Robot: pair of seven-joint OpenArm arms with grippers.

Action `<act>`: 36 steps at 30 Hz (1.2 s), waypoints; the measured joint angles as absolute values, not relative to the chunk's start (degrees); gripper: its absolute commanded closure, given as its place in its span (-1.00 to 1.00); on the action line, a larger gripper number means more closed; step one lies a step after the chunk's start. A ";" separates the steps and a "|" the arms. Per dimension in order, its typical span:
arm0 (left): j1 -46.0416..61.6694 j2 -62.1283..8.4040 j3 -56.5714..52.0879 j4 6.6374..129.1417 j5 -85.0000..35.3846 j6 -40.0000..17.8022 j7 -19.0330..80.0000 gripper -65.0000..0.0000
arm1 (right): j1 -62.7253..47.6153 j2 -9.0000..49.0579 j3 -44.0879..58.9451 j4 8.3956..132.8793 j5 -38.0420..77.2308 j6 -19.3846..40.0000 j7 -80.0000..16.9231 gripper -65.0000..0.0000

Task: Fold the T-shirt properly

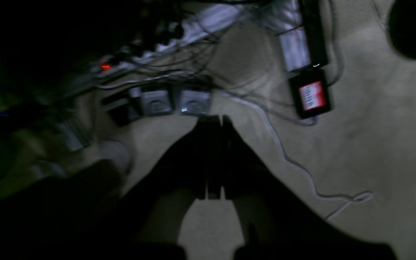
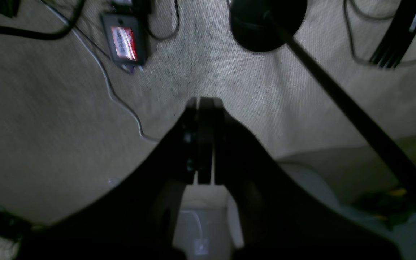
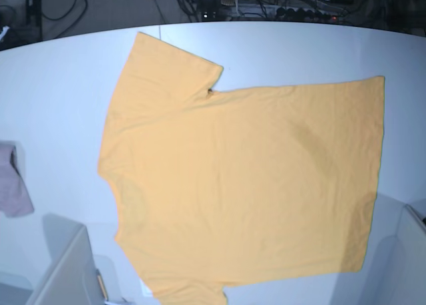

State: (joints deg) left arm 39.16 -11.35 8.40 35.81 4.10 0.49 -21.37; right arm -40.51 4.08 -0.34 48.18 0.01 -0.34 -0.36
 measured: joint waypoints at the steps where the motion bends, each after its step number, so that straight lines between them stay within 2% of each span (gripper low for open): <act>1: 41.23 -11.86 8.34 38.50 4.08 0.49 -21.65 1.00 | -42.19 4.05 -0.32 51.37 -0.10 -0.25 0.01 1.00; 5: 50.74 -13.63 7.07 51.55 4.25 0.12 -21.63 1.00 | -49.47 2.92 3.55 64.64 0.03 -0.05 -1.80 1.00; 7: 55.00 -13.28 2.92 57.69 4.25 -0.03 -21.34 1.00 | -52.10 1.85 6.50 69.45 0.05 -0.21 -6.57 1.00; 11: 59.59 -12.78 -4.69 67.22 4.03 0.27 -21.28 1.00 | -54.72 0.99 10.52 77.38 -0.10 -0.23 -9.87 1.00; 20: 67.44 -11.73 -7.40 81.06 3.79 0.21 -20.78 1.00 | -57.58 -3.01 18.33 93.51 0.03 -0.14 -17.17 1.00; 25: 71.13 -11.75 -7.07 92.77 -5.67 0.10 -21.45 1.00 | -57.36 -6.66 22.35 105.47 0.08 -0.19 -17.87 1.00; 28: 71.44 -12.80 -7.27 96.27 -12.93 0.21 -20.78 1.00 | -56.99 -6.87 22.26 111.42 0.56 -0.12 -18.22 1.00; 30: 71.29 -14.13 -8.69 98.45 -16.60 0.01 -20.73 1.00 | -55.40 -7.07 21.52 114.02 4.03 -0.51 -17.89 1.00; 36: 67.64 -14.48 -15.31 102.48 -24.80 0.05 -20.29 1.00 | -49.06 -6.61 21.26 114.87 25.41 -0.23 -20.58 1.00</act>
State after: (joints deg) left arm 67.64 -14.48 -15.31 102.48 -24.80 0.05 -20.29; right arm -49.06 -6.61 21.26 114.87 25.41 -0.23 -20.58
